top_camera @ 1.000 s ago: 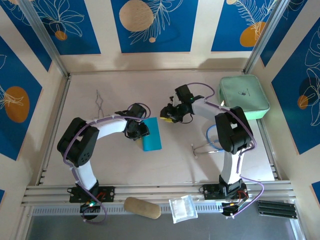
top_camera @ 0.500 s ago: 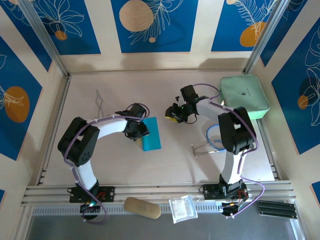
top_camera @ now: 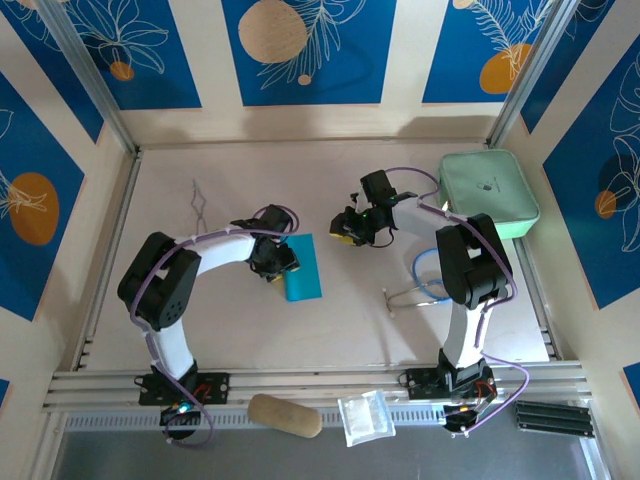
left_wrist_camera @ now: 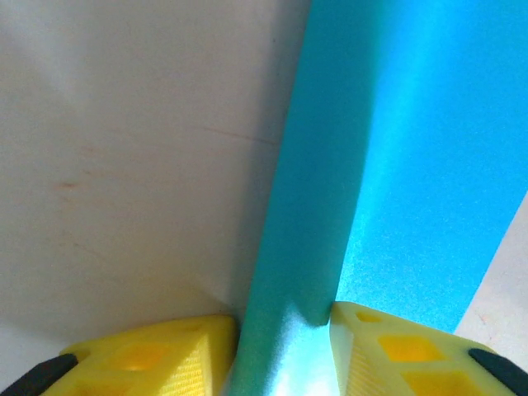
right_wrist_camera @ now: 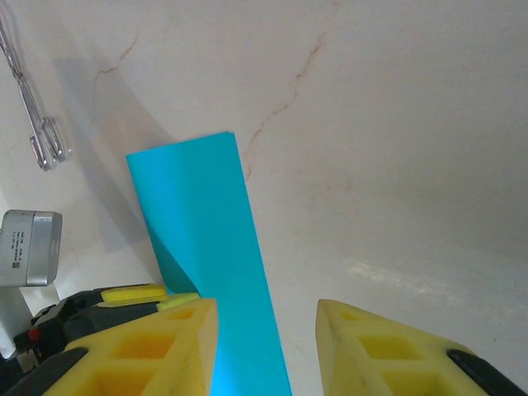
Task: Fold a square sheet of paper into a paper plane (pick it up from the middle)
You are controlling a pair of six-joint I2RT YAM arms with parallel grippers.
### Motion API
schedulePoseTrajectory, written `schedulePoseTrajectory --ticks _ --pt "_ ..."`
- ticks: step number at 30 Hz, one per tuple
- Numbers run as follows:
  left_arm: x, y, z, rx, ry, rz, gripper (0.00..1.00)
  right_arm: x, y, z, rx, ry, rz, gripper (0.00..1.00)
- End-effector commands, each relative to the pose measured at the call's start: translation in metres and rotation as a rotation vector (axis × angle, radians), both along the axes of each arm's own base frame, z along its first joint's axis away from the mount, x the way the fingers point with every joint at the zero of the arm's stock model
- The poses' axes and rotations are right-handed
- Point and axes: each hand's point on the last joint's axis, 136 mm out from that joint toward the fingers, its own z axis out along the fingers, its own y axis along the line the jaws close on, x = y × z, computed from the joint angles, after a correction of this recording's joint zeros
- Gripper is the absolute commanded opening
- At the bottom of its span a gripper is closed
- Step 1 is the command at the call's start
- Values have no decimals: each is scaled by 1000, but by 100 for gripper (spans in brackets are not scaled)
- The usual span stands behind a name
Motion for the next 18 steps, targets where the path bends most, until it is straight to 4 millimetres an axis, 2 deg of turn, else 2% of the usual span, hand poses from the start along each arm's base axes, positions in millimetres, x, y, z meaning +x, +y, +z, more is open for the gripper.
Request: schedulePoseTrajectory --ticks 1,18 --pt "-43 29 -56 140 191 15 43 -12 3 -12 7 55 20 37" --pt "-44 24 -62 144 187 -62 43 -21 29 -10 63 43 113 34"
